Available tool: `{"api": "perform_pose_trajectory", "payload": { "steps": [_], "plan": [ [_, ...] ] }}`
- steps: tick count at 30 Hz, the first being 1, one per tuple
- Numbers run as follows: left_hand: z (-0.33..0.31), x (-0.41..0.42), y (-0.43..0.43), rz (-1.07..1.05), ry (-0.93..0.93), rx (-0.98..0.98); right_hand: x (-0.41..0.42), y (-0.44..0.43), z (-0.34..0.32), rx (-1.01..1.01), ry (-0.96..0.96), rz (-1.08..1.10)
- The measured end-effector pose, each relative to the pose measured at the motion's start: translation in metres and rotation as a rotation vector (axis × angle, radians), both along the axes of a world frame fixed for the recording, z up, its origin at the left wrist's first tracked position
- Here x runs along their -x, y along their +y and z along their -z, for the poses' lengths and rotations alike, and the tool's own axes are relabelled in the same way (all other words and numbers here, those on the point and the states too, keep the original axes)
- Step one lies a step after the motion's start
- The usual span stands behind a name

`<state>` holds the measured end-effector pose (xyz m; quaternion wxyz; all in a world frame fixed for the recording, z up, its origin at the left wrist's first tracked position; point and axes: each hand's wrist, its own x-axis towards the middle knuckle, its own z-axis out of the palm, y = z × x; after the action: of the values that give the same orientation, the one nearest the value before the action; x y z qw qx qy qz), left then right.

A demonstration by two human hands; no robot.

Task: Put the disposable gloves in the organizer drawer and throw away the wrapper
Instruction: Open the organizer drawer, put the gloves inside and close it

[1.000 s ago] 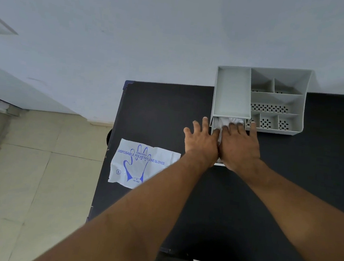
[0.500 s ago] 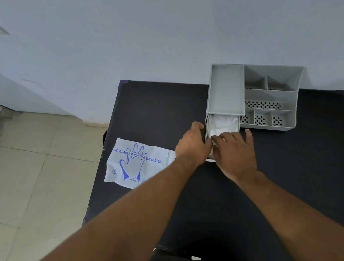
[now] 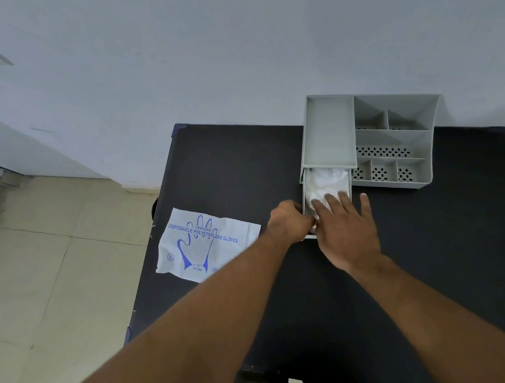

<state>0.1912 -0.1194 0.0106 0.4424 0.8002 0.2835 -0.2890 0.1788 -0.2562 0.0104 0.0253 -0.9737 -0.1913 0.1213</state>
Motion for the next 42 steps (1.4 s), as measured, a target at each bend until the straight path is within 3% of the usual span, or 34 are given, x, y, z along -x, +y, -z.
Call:
{"api": "perform_pose_trajectory", "payload": {
  "steps": [7, 16, 21, 27, 42],
  "plan": [
    [-0.005, -0.008, -0.004, -0.026, 0.015, -0.03, 0.013, -0.006, 0.001, -0.092, -0.088, 0.034],
    [-0.009, -0.004, 0.001, 0.01, 0.175, 0.224, 0.013, -0.003, -0.004, -0.042, 0.145, -0.008],
    [0.0, -0.005, -0.002, -0.037, 0.086, 0.054, 0.006, -0.004, -0.007, -0.093, 0.201, -0.044],
    [0.005, -0.01, -0.008, -0.091, 0.033, -0.076, 0.01, -0.003, -0.008, -0.058, 0.028, 0.043],
    [-0.006, -0.014, -0.01, -0.2, -0.002, 0.077, -0.003, -0.006, -0.013, -0.007, 0.078, 0.005]
  ]
}}
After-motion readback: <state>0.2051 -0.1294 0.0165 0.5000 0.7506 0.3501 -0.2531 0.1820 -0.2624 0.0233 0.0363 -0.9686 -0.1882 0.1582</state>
